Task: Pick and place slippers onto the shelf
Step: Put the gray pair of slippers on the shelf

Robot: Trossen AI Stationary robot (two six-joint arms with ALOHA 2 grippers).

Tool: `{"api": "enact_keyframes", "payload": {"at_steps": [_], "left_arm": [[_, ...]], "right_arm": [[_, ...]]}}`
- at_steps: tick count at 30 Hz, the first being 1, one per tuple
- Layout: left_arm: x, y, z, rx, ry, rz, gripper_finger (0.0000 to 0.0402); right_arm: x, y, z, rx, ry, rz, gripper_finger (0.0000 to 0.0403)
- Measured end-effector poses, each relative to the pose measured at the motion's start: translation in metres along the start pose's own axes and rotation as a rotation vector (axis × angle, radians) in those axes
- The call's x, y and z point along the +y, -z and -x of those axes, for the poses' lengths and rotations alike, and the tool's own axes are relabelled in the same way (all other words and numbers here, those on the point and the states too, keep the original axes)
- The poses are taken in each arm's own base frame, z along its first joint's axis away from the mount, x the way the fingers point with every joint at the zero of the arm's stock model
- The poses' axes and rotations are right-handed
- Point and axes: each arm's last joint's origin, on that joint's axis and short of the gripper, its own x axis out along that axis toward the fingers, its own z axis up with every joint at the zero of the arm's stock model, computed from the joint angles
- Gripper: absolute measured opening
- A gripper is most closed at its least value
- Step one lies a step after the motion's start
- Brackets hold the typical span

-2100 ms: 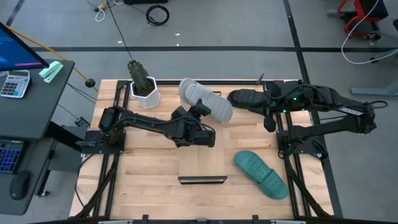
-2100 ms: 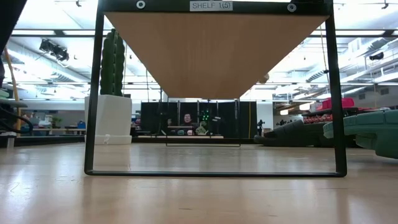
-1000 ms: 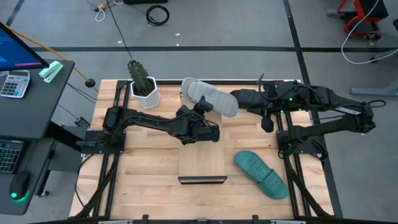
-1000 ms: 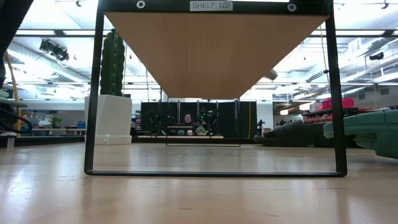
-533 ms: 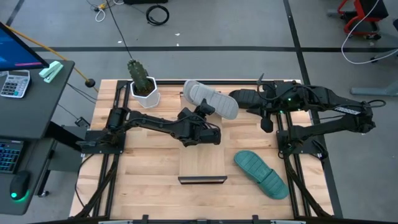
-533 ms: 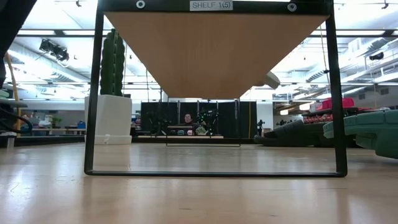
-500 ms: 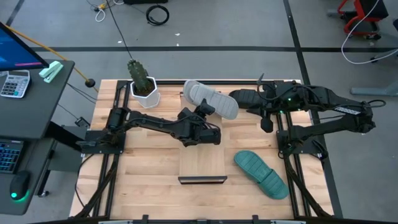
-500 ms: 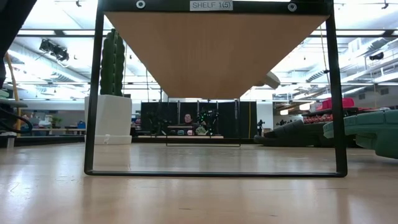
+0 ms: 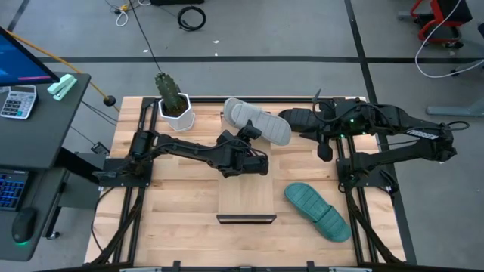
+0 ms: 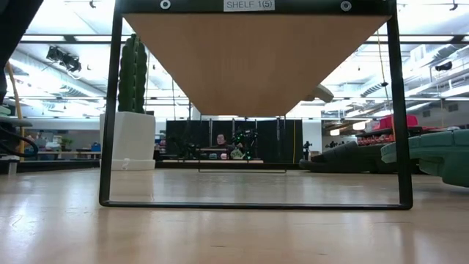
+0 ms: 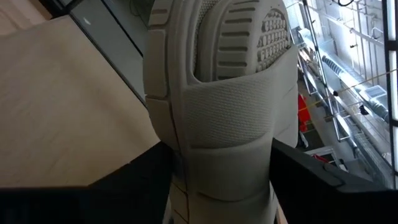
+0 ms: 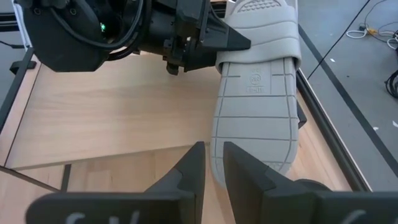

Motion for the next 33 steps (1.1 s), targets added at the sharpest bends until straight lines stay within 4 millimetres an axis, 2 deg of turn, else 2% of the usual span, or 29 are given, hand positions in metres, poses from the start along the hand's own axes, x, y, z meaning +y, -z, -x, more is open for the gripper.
{"api": "enact_keyframes", "payload": {"at_steps": [8, 16, 27, 33], "left_arm": [[-0.004, -0.005, 0.003, 0.016, -0.007, -0.003, 0.02], [-0.007, -0.009, 0.013, 0.045, -0.008, -0.013, 0.0235], [-0.007, -0.01, 0.02, 0.044, 0.006, -0.017, 0.0211], [-0.011, -0.016, 0.025, 0.042, 0.014, -0.087, 0.023]], "right_arm": [[0.0, 0.0, 0.0, 0.001, -0.008, 0.0, 0.0065], [0.0, 0.0, 0.0, 0.001, -0.011, -0.001, 0.0065], [0.0, 0.0, 0.0, 0.0, -0.011, -0.009, 0.0065], [0.0, 0.0, 0.0, 0.001, -0.011, -0.01, 0.0065]]}}
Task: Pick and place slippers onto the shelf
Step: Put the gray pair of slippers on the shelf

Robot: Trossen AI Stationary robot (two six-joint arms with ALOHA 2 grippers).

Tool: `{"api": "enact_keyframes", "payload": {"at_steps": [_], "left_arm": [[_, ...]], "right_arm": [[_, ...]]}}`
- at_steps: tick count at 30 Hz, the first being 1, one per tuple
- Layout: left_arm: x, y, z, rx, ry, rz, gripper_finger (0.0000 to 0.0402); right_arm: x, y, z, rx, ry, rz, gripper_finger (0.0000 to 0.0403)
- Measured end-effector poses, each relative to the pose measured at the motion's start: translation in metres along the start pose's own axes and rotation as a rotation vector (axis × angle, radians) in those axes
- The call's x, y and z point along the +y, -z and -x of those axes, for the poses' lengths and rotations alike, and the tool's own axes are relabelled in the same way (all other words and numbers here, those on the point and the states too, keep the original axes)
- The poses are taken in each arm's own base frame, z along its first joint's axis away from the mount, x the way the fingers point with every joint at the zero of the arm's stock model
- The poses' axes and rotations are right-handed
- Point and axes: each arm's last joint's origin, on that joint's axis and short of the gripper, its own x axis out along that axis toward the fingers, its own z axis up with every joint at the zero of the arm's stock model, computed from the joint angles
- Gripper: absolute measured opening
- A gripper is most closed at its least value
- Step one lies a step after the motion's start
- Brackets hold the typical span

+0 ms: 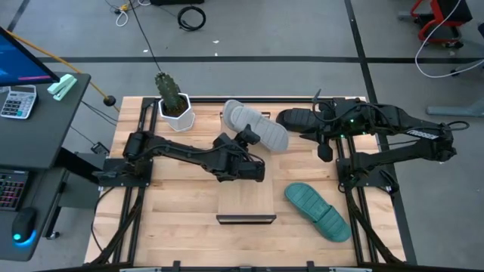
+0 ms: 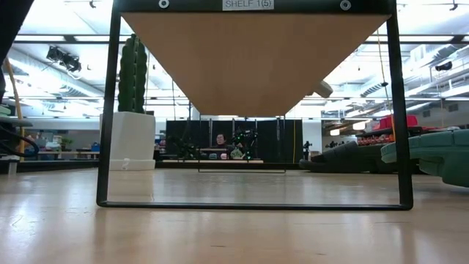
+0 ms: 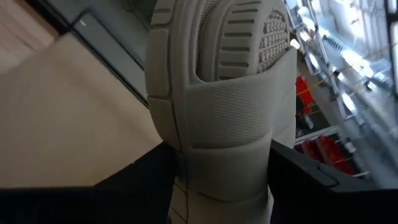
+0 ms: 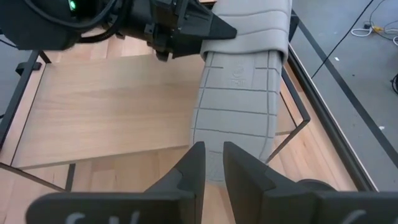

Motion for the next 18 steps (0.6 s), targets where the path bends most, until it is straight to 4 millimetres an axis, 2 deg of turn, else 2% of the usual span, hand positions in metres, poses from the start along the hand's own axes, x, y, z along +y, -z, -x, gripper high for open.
{"api": "enact_keyframes", "payload": {"at_steps": [5, 12, 18], "left_arm": [[-0.0022, -0.0062, 0.005, 0.027, -0.013, -0.049, 0.0249], [-0.0005, -0.0062, 0.0076, 0.051, -0.028, -0.074, 0.0252], [-0.0007, -0.0056, 0.0096, 0.054, -0.022, -0.113, 0.0276]], "right_arm": [[-0.0001, 0.0, 0.0001, -0.001, 0.001, 0.0, 0.0065], [-0.0001, -0.0001, 0.0001, -0.001, 0.0, 0.0, 0.0065], [0.0005, 0.0, 0.0001, -0.001, -0.018, 0.0, 0.0065]]}}
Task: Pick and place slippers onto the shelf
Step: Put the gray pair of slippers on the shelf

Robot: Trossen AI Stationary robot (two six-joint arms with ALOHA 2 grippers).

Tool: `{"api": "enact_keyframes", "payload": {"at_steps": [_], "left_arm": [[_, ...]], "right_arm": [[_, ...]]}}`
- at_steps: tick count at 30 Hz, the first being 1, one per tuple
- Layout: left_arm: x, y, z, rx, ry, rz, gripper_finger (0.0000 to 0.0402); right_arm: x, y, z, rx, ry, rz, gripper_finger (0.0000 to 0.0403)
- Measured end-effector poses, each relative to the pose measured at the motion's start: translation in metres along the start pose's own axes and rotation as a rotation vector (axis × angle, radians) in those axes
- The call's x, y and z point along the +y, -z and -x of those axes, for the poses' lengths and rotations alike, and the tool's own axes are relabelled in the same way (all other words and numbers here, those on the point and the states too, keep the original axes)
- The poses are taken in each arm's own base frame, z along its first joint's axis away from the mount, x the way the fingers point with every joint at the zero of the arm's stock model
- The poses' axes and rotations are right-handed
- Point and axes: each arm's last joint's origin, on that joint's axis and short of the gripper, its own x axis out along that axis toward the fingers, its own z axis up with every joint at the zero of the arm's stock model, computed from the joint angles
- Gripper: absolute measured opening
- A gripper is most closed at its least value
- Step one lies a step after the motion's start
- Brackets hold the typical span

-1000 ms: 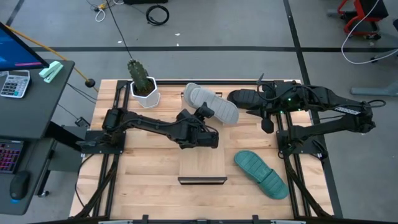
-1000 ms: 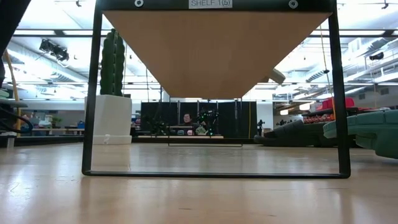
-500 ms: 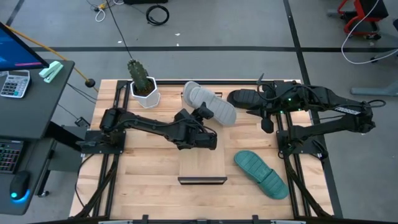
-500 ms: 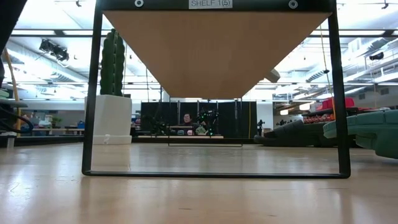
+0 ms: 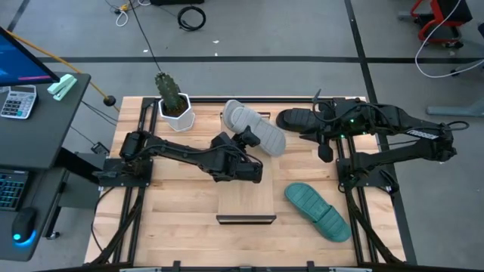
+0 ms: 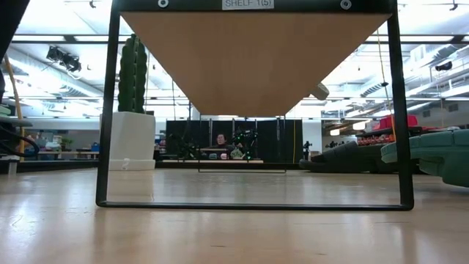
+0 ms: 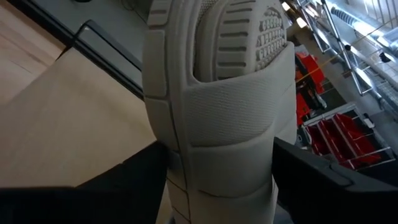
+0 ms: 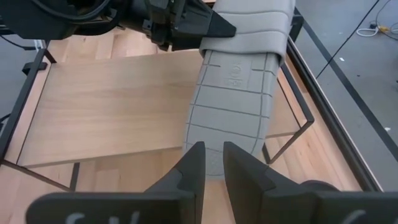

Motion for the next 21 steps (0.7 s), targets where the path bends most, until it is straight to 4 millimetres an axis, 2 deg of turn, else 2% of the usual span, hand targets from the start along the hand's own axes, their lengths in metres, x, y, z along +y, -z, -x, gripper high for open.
{"api": "enact_keyframes", "payload": {"at_steps": [12, 21], "left_arm": [[0.0011, 0.0021, 0.0052, 0.028, -0.004, -0.006, 0.036], [0.0019, 0.0032, 0.0071, 0.036, -0.004, 0.022, 0.0351]], "right_arm": [[0.0002, 0.0, 0.0, 0.0, -0.008, 0.0, 0.0065], [0.0002, 0.0, 0.0, 0.0, -0.008, 0.0, 0.0065]]}}
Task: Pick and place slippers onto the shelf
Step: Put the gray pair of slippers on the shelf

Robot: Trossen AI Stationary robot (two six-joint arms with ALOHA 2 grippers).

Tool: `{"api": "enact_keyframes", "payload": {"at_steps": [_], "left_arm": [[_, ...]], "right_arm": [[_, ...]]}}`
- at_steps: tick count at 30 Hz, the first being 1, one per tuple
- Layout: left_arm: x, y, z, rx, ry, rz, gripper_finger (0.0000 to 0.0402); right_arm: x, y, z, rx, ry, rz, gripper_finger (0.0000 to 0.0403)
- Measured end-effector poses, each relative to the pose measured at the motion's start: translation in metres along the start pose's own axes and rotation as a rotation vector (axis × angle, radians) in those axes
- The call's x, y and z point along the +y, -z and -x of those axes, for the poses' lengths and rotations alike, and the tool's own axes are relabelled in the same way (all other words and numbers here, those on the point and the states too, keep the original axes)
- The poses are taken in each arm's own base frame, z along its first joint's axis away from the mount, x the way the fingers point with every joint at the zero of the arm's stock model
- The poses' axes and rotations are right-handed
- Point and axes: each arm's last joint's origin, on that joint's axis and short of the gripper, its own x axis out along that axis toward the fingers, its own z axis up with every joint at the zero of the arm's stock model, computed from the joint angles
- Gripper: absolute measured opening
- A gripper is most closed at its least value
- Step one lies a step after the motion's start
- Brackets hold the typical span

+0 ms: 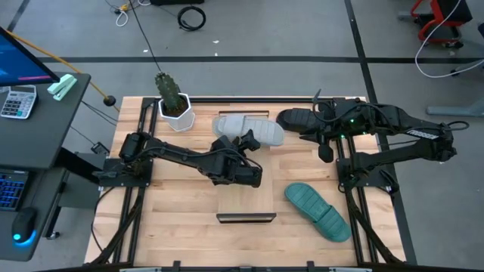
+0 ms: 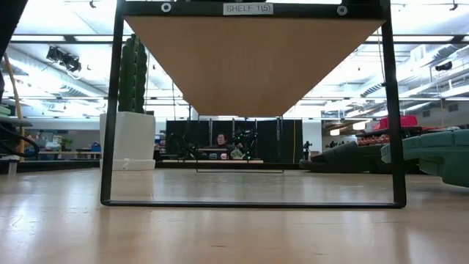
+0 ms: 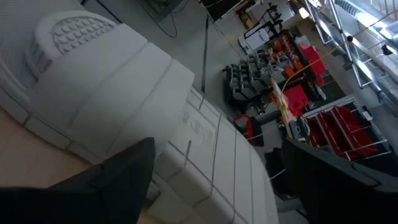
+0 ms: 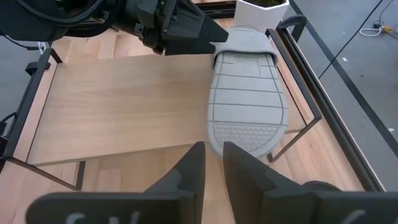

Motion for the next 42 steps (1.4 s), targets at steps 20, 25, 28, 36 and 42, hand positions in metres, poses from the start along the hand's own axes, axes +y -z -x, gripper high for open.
{"api": "enact_keyframes", "payload": {"at_steps": [20, 25, 28, 36, 42], "left_arm": [[-0.002, 0.004, 0.012, 0.055, 0.012, 0.029, 0.0338], [-0.021, -0.01, 0.014, 0.101, 0.024, -0.085, 0.0319], [-0.036, -0.019, 0.012, 0.154, 0.024, -0.211, 0.0303], [-0.065, -0.031, 0.004, 0.372, 0.079, -0.475, 0.026], [-0.065, -0.028, 0.005, 0.488, 0.11, -0.552, 0.0231]], "right_arm": [[0.0, 0.0, 0.0, 0.0, -0.003, -0.016, 0.0065], [0.0, 0.0, 0.0, 0.002, -0.004, -0.017, 0.0065], [0.0, 0.0, 0.0, 0.0, -0.004, -0.019, 0.0065], [0.0, 0.0, 0.0, -0.004, -0.004, -0.031, 0.0065], [0.0, 0.0, 0.0, -0.004, -0.004, -0.054, 0.0065]]}}
